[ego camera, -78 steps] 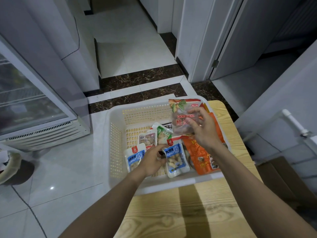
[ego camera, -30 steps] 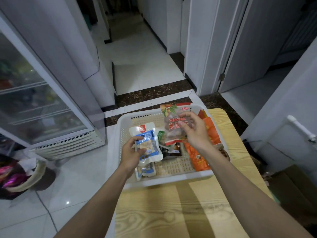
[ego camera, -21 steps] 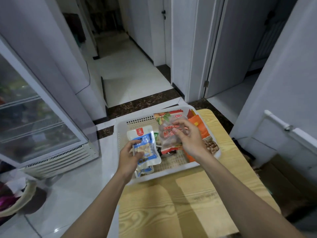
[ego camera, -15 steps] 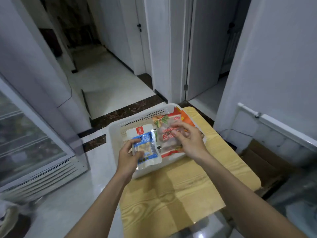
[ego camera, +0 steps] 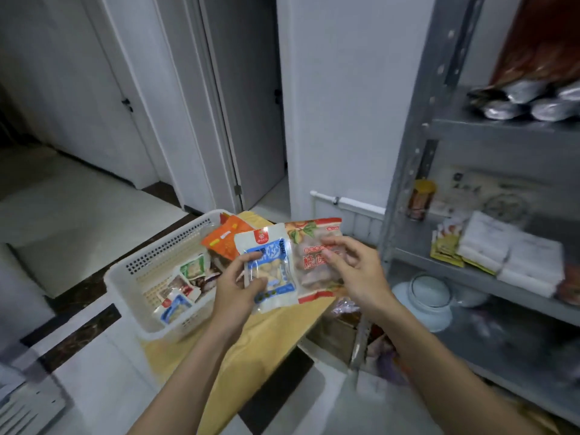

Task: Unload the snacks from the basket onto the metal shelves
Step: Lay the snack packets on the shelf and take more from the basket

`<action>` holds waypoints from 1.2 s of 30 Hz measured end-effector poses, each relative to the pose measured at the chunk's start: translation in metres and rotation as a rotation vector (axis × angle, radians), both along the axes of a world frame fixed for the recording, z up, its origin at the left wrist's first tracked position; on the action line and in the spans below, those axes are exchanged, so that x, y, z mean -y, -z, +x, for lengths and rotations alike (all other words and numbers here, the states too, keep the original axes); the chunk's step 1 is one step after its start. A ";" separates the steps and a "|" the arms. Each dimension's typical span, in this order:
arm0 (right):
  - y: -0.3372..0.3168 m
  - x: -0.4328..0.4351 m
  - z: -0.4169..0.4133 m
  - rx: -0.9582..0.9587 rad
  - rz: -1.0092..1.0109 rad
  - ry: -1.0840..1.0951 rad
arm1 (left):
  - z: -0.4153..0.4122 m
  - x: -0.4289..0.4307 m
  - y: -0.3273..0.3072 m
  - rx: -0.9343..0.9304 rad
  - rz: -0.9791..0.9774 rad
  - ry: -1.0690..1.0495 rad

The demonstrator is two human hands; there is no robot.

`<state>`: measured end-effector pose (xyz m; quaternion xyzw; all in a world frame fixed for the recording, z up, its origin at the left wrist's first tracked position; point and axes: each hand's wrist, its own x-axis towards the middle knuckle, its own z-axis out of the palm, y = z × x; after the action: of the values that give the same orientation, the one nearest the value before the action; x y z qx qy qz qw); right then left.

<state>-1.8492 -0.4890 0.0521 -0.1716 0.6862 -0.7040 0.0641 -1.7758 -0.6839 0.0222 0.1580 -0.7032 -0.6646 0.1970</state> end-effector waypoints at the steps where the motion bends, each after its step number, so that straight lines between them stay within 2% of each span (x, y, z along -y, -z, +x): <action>1: -0.005 -0.019 0.005 -0.013 -0.009 0.035 | -0.001 -0.017 -0.006 -0.012 0.005 0.035; 8: -0.034 -0.173 0.043 -0.026 -0.071 0.278 | -0.010 -0.164 -0.043 -0.041 0.005 0.275; 20: -0.074 -0.464 0.120 -0.070 -0.042 0.631 | -0.007 -0.450 -0.089 -0.144 0.060 0.583; 29: -0.099 -0.590 0.138 -0.092 -0.104 0.795 | -0.031 -0.578 -0.129 -0.180 0.030 0.724; 36: -0.130 -0.671 0.087 -0.169 -0.084 0.875 | -0.088 -0.657 -0.161 -0.282 0.044 0.798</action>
<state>-1.7620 0.1819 0.1826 0.0754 0.6678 -0.6757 -0.3030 -1.8634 -0.0264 0.1831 -0.2150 -0.6611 -0.7187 0.0154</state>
